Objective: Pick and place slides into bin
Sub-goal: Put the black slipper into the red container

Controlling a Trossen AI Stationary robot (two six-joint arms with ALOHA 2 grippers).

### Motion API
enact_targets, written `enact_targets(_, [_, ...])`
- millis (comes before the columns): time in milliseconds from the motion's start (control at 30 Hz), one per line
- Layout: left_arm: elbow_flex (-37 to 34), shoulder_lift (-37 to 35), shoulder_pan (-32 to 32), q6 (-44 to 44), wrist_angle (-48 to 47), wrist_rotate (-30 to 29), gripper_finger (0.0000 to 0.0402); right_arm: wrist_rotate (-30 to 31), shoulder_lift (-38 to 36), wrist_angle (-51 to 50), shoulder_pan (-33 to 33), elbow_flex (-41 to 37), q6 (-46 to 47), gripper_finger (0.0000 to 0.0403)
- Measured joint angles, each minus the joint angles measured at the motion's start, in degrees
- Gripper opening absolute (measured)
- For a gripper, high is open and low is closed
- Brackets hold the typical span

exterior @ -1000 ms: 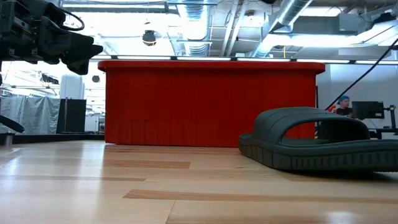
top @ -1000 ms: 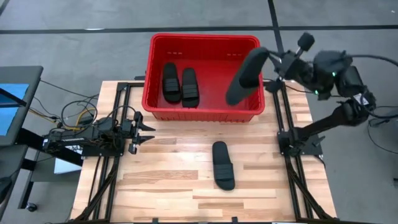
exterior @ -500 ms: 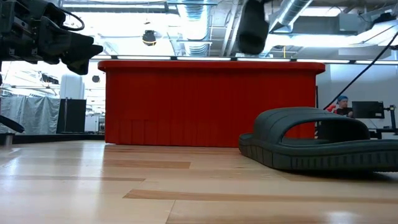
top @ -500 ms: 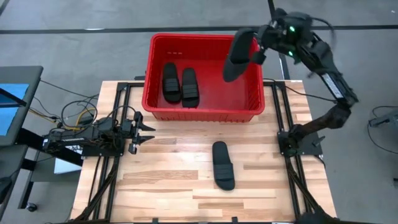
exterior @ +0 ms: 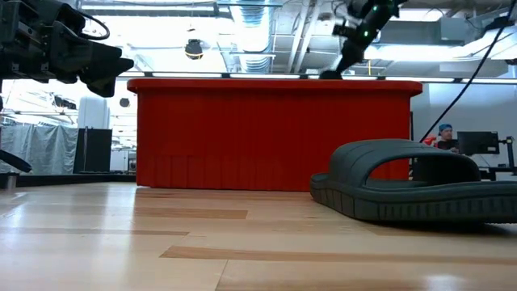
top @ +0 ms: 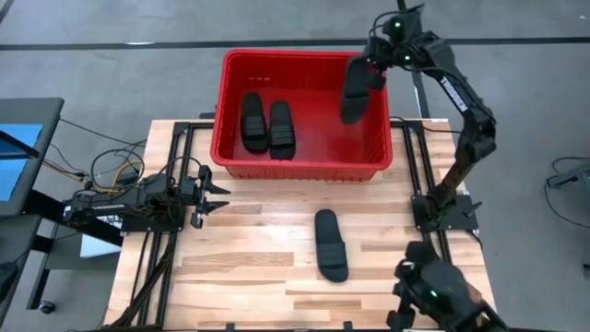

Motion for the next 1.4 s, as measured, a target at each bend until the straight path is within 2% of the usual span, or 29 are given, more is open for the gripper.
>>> enact_targets(267, [0.00,0.00,0.00,0.00,0.00,0.02,0.0139,-0.33,5.29,-6.86,-0.18,0.00,-3.13,0.0000])
enact_targets(500, [0.00,0.01,0.01,0.00,-0.02,0.00,0.0139,-2.08,6.58,-11.19,-0.18,0.00,-3.69,0.0000])
enact_targets(733, [-0.01,0.00,0.02,0.00,-0.02,0.00,0.0139,-4.44,6.58,-13.60,-0.18,0.00,-1.35,0.0000])
enact_targets(1233, [-0.01,0.02,0.01,0.00,-0.01,0.00,0.0139,-4.66,6.58,-17.51,0.67,-0.06,5.97,0.0000])
enact_targets(1400, [0.00,0.00,0.01,0.00,-0.02,-0.01,0.0139,-4.62,6.53,-16.78,1.52,-2.97,5.92,0.0000])
